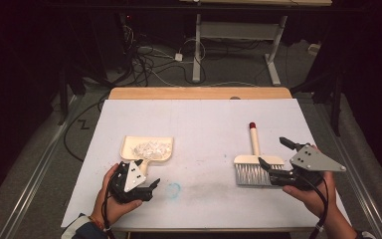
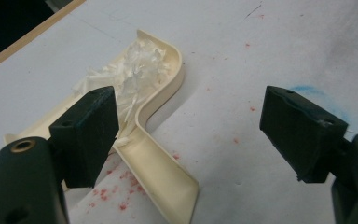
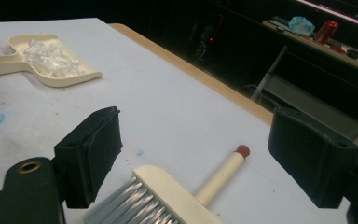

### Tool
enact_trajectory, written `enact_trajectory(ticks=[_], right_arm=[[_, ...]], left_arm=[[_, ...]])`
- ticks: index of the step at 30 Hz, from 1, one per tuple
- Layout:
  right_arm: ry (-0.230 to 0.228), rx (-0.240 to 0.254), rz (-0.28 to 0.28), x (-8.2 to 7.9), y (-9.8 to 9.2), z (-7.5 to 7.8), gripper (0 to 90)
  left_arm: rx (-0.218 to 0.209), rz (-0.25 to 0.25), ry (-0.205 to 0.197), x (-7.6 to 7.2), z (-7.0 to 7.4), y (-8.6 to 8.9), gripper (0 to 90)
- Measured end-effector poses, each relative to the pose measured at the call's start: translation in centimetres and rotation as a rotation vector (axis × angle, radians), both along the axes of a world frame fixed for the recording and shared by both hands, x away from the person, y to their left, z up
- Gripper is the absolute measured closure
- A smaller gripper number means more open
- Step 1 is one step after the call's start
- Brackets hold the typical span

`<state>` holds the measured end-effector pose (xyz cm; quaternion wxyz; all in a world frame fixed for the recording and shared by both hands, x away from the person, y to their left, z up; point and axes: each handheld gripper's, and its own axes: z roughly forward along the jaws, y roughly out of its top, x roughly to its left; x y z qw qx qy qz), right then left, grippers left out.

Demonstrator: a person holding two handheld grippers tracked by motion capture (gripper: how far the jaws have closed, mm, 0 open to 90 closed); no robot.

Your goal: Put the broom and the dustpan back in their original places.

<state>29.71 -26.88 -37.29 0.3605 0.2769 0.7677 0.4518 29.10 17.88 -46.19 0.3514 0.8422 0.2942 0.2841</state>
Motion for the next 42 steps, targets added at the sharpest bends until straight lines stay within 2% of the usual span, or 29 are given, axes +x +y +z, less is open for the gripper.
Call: enact_trajectory(ticks=[8,20,29,31,35,37,39,42], right_arm=[[0.005,-0.019,-0.007,-0.2,-0.9,-1.1,17.9],[0.017,-0.019,-0.021,-0.5,-2.4,-2.6,17.8],[0.021,-0.056,-0.039,-0.9,-3.3,-4.5,17.4],[0.035,-0.05,-0.037,-0.9,-3.6,-5.0,17.4],[0.044,-0.068,-0.043,-1.2,-4.0,-6.2,17.2],[0.053,-0.042,-0.038,-1.3,-4.4,-6.8,17.1],[0.083,-0.004,-0.042,-1.4,-4.9,-7.8,17.6],[0.109,-0.026,-0.033,-1.6,-5.0,-8.5,17.5]], left_arm=[[0.001,-0.003,-0.002,0.0,0.0,-0.1,18.4],[0.008,-0.01,0.002,0.1,-0.1,-0.3,18.4],[0.008,-0.015,0.009,0.3,-0.2,-0.4,18.4],[0.008,-0.015,0.009,0.4,-0.2,-0.5,18.4],[0.005,-0.016,0.015,0.5,-0.4,-0.6,18.4],[0.005,-0.02,0.02,0.6,-0.5,-0.7,18.3],[0.01,-0.022,0.02,0.6,-0.6,-0.9,18.4],[0.026,-0.036,0.025,0.6,-0.8,-1.3,18.4]])
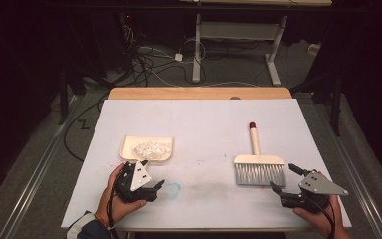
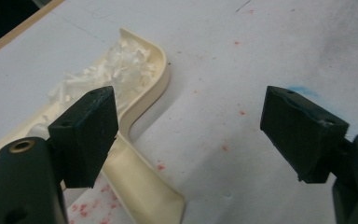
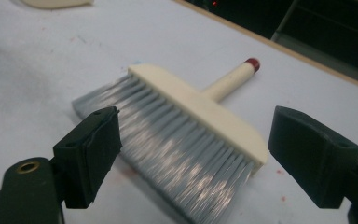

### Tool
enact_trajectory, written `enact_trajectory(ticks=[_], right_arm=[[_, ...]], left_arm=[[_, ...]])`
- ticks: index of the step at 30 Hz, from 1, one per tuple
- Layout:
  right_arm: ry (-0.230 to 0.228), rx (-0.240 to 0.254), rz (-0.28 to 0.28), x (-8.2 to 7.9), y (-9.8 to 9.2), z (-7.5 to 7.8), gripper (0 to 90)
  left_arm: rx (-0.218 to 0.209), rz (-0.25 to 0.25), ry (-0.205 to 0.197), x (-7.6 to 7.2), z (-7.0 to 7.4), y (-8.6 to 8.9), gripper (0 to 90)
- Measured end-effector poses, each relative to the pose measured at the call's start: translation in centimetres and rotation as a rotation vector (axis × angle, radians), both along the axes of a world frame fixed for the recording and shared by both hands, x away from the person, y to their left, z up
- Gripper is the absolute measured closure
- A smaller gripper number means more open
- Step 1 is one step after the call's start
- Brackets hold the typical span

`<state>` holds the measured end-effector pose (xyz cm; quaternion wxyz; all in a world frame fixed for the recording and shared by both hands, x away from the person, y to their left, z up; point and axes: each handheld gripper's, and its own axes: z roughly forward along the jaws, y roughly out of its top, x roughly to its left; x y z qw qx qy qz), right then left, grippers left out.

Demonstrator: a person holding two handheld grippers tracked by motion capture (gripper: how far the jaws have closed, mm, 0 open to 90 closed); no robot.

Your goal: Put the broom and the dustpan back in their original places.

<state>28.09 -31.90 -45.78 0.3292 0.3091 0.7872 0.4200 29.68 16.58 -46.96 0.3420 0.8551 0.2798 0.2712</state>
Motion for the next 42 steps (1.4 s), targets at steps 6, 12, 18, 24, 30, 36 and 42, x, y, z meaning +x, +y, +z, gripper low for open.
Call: enact_trajectory(ticks=[6,12,18,24,30,36,42], right_arm=[[-0.014,-0.009,0.005,-0.22,0.09,0.14,17.5],[-0.027,-0.024,0.005,-0.64,0.4,0.49,17.5],[-0.032,-0.032,-0.003,-0.64,0.36,0.6,17.5],[-0.029,-0.026,-0.003,-0.69,0.27,0.57,17.5],[-0.03,-0.025,-0.004,-0.69,0.3,0.59,17.6],[-0.022,-0.019,-0.004,-0.53,0.42,0.44,17.7],[-0.027,-0.035,-0.002,-0.3,0.48,0.28,19.4]], left_arm=[[0.006,-0.015,-0.004,-0.19,-0.12,-0.25,18.4],[0.006,-0.014,-0.011,-0.49,0.0,-0.05,18.1],[0.016,-0.021,-0.007,-0.29,-0.06,-0.1,18.0],[0.017,-0.024,-0.006,-0.27,-0.09,-0.21,17.9],[0.014,-0.022,-0.006,-0.28,-0.07,-0.18,17.9],[0.011,-0.019,-0.005,-0.11,-0.03,-0.24,17.9],[-0.003,-0.009,0.004,0.29,-0.12,-0.1,17.6]])
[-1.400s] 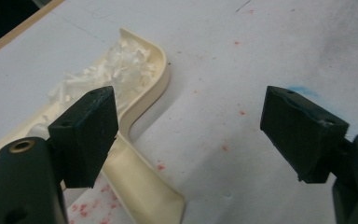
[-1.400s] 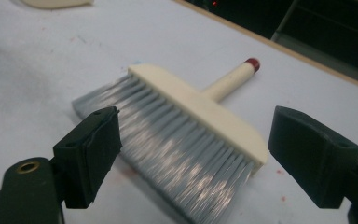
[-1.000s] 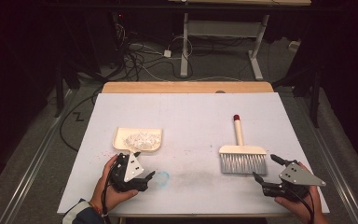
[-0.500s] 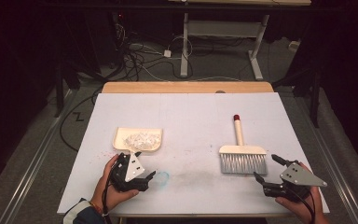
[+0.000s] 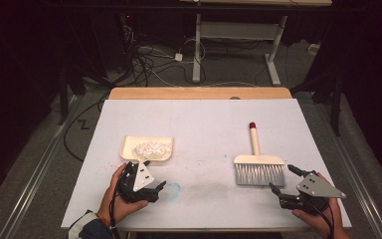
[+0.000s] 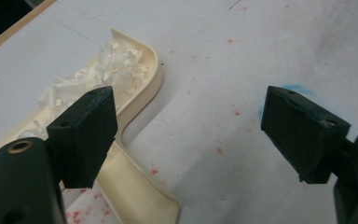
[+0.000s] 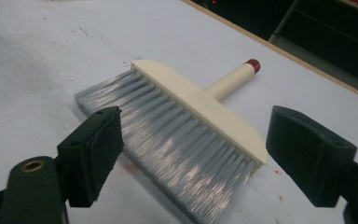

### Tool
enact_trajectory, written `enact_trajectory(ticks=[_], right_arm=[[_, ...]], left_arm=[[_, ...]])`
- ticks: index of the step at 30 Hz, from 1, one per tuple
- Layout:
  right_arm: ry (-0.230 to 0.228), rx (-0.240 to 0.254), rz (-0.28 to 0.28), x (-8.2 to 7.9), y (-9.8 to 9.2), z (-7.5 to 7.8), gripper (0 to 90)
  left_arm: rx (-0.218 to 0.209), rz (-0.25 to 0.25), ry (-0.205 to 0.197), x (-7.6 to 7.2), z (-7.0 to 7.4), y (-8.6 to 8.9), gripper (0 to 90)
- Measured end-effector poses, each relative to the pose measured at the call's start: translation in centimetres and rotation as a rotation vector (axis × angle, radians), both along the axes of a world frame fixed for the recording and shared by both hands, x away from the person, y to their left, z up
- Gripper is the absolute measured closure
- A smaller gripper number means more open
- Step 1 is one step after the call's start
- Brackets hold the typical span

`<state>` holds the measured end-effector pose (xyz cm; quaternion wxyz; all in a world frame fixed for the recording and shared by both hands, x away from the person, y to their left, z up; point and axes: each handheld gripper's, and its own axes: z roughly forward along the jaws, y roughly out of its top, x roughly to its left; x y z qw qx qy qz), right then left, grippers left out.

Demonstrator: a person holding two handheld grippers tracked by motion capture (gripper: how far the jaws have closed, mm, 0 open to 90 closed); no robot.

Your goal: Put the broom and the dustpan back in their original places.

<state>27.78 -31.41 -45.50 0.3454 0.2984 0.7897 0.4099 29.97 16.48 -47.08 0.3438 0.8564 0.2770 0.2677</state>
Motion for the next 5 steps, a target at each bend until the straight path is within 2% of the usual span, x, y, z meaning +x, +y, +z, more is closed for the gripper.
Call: enact_trajectory(ticks=[3,5], right_arm=[[0.0,0.002,-0.006,0.06,-0.03,0.02,19.4],[-0.018,0.006,-0.017,0.01,-0.08,0.11,19.9]], left_arm=[[-0.001,0.007,0.0,0.12,0.05,0.07,17.5],[-0.005,0.007,-0.002,0.11,0.08,0.05,17.5]])
